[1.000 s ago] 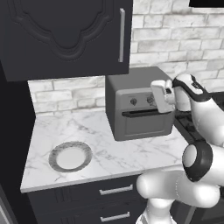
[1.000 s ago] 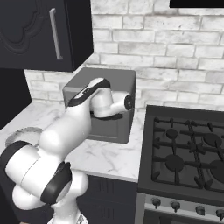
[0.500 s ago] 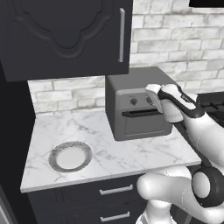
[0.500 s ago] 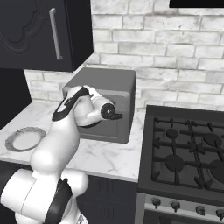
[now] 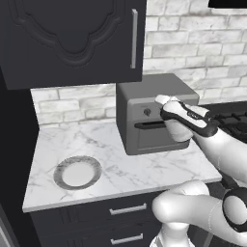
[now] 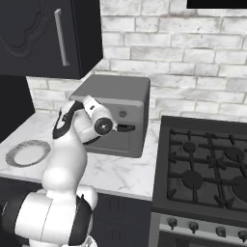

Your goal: Pull the toaster oven rack outwards. Pick up the baguette from the plate and place it on the toaster oven rack. Close the toaster oven door fully and set the temperature to the lowest setting.

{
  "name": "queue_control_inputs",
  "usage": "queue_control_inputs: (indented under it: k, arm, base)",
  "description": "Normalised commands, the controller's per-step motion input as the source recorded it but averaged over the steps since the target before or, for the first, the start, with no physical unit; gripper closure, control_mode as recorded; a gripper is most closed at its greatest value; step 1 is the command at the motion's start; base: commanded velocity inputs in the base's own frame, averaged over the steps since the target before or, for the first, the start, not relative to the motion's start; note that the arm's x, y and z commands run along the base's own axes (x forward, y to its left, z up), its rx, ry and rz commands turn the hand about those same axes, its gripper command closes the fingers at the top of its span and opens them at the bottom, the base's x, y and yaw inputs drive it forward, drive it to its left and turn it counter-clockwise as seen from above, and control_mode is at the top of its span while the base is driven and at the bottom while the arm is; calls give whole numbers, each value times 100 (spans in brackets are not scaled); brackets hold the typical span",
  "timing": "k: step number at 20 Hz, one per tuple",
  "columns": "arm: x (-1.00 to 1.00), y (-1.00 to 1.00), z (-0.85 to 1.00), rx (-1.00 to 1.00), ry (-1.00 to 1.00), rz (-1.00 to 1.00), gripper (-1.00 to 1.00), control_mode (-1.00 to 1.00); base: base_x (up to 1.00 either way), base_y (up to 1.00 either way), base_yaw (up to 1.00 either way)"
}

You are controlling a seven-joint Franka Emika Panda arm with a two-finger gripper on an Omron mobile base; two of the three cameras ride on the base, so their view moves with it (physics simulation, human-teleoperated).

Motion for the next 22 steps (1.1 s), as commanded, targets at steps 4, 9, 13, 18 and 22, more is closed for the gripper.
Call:
queue_control_inputs:
  k: [4,9,13,18,22]
  arm:
    - [52,0,-5,-45,-26,0,100,-100]
    - [47,0,-6,-57,-24,2,100,-100]
    - [41,5,-7,-69,-19,4,100,-100]
    - [41,17,-14,-76,-14,3,100,-100]
    - [52,8,-26,-77,-10,4,100,-100]
  base:
    - [0,0,0]
    - [0,0,0]
    - [0,0,0]
    - [0,0,0]
    - [0,0,0]
